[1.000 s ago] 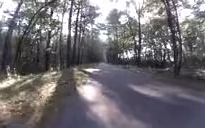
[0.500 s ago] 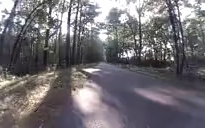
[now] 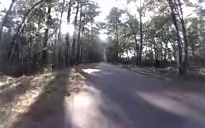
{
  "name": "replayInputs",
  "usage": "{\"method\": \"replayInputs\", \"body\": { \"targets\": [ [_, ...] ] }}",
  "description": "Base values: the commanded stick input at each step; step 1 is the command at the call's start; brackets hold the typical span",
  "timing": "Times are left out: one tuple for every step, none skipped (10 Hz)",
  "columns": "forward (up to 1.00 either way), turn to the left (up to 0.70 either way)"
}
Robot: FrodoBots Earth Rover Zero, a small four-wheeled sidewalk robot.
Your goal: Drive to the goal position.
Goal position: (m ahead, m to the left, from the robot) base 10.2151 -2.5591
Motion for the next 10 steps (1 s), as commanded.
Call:
{"method": "replayInputs", "body": {
  "targets": [
    [0.7, -0.01],
    [0.7, -0.01],
    [0.7, -0.01],
    [0.7, -0.01],
    [0.7, -0.01],
    [0.7, -0.01],
    [0.7, -0.01],
    [0.7, -0.01],
    [0.7, -0.01],
    [0.7, 0.01]
  ]
}}
